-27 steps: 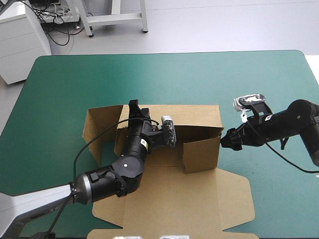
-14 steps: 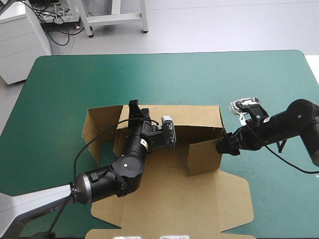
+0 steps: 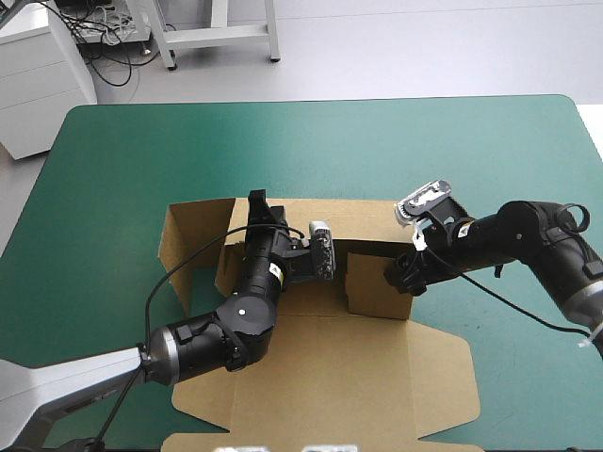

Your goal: Fold the box

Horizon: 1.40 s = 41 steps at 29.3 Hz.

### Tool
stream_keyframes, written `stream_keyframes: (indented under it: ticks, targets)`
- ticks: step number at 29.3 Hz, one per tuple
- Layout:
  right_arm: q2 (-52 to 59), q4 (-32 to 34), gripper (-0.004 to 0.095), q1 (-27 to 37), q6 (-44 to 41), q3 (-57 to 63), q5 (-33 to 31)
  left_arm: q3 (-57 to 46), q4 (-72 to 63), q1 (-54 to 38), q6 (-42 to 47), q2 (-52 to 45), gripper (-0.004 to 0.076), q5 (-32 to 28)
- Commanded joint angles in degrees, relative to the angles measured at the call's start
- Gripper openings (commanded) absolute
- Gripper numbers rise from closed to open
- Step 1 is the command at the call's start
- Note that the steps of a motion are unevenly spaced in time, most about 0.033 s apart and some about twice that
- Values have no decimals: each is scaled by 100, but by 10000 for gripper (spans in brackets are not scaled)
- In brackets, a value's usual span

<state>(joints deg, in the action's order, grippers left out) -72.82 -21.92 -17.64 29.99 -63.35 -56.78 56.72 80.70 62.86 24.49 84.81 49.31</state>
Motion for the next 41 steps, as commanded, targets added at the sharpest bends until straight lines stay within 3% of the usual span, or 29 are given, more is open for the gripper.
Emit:
stream_keyframes:
  ticks: [1, 5, 14, 20, 22, 25, 29, 32, 36, 41]
  targets:
    - [156, 154, 694, -14, -113, -140, 378, 141, -307, 20, -68, -27, -31, -70]
    - [156, 125, 533, -14, -220, -140, 452, 141, -324, 20, -68, 9, -31, -209]
    - [156, 60, -26, -14, -211, -150, 409, 141, -335, 20, -48, 9, -31, -365]
    - [156, 59, -21, -14, -281, -150, 400, 141, -348, 20, -48, 9, -25, -368]
    - [156, 92, -22, -14, -375, -150, 450, 213, -387, 32, -34, 9, 23, -403]
    - [156, 166, -21, -14, -546, -150, 466, 443, -492, 72, -25, 9, 157, -403]
    - [156, 205, -21, -14, -687, -150, 466, 853, -559, 288, -91, 9, 417, -297]
    - [156, 304, -22, -14, -834, -150, 490, 1207, -860, 628, -463, 9, 571, 110]
    - [156, 495, -21, -14, -1024, -161, 523, 1668, -1853, 1157, -1360, 9, 594, 777]
    - [156, 555, -22, -14, -1028, -161, 529, 2144, -2552, 1782, -1768, 9, 594, 1589]
